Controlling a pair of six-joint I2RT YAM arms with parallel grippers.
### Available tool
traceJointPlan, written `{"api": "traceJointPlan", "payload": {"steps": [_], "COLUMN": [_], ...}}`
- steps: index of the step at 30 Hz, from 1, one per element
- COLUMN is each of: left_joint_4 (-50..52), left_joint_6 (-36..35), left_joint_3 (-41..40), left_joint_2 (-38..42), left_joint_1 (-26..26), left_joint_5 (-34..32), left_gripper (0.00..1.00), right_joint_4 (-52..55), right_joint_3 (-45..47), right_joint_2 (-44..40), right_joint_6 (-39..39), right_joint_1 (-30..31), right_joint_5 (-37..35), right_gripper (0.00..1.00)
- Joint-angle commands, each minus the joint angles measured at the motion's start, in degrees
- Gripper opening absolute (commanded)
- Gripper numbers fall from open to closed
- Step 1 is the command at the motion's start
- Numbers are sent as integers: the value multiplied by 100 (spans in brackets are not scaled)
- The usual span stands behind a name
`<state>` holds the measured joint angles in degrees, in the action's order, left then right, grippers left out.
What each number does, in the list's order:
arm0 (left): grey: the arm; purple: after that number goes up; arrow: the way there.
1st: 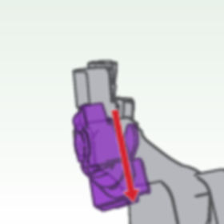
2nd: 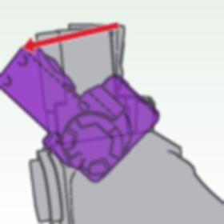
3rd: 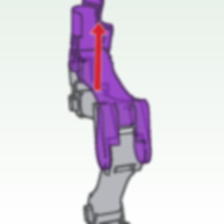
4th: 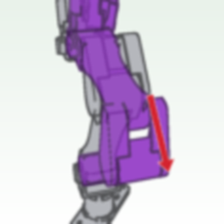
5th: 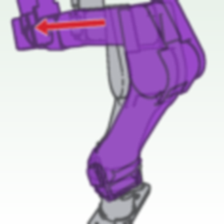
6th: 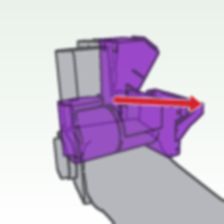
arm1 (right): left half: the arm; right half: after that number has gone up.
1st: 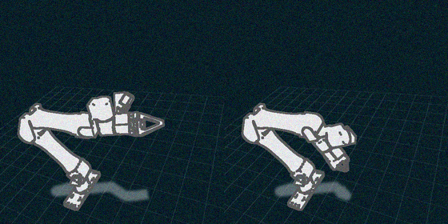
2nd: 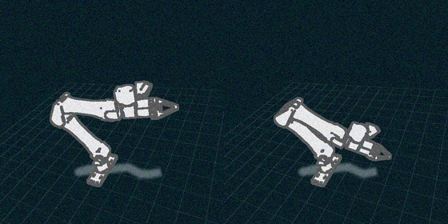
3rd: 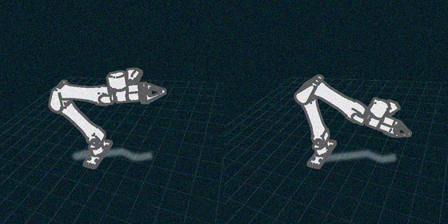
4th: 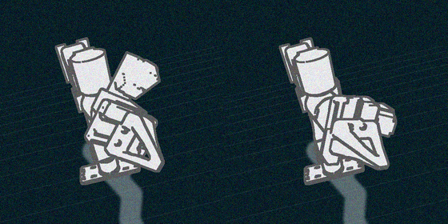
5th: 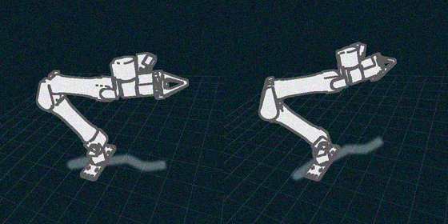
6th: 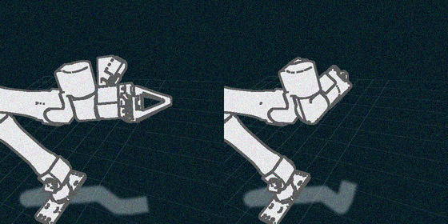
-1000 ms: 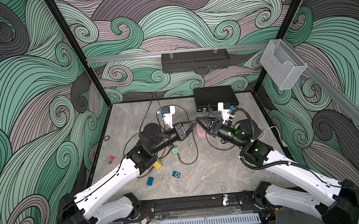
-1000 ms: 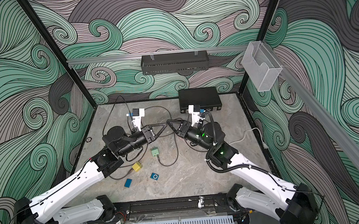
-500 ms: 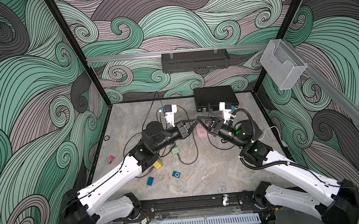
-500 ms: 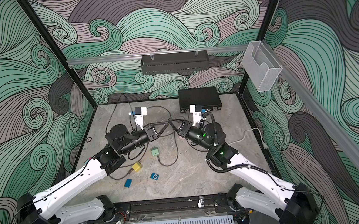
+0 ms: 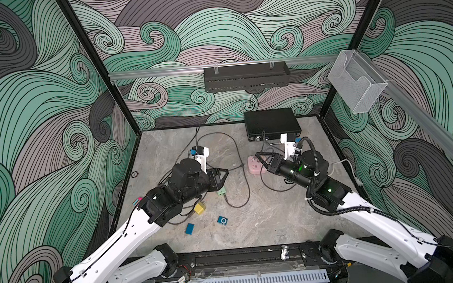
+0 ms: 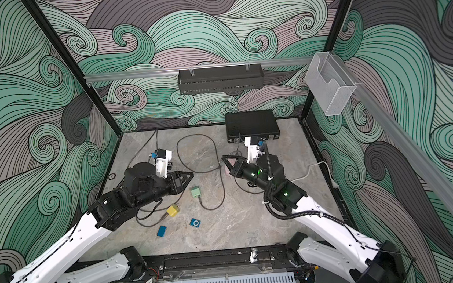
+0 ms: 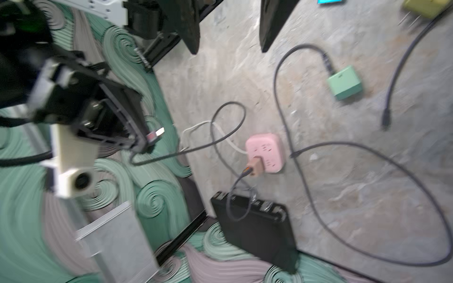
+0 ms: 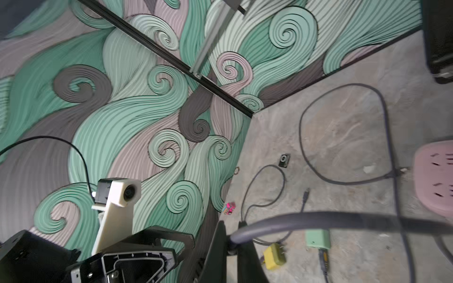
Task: Charge mp3
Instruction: Pick up the charging cable from the center of the board, then adjust the mp3 player at the center of the board.
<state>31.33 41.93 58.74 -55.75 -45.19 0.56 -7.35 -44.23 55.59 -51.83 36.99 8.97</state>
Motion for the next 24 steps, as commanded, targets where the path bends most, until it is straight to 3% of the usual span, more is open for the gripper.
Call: {"api": "traceJointPlan", "payload": {"steps": [1, 11, 18, 21, 24], "left_joint_4": [1319, 1601, 1795, 1401, 1174], "left_joint_6": [-224, -16, 1029, 1495, 1447], "left_joint_3": [-337, -624, -777, -1044, -1109], "left_joint_2": [-424, -2067, -2215, -2117, -2126], "left_joint_1": [-16, -251, -347, -449, -519], "left_joint_5": [-120, 155, 428, 606, 643], "left_gripper": [40, 37, 36, 31, 23], "right_joint_4": [810, 1636, 1676, 1632, 1625], "right_joint_3": [-92, -60, -24, -40, -25], "right_joint_2": [137, 339, 368, 426, 435], "right_joint_6": [406, 717, 859, 885, 886], "right_joint_1": [-50, -59, -81, -91, -93], "right_joint_5": [-268, -491, -577, -518, -484], "right_gripper": [0, 0, 0, 0, 0]}}
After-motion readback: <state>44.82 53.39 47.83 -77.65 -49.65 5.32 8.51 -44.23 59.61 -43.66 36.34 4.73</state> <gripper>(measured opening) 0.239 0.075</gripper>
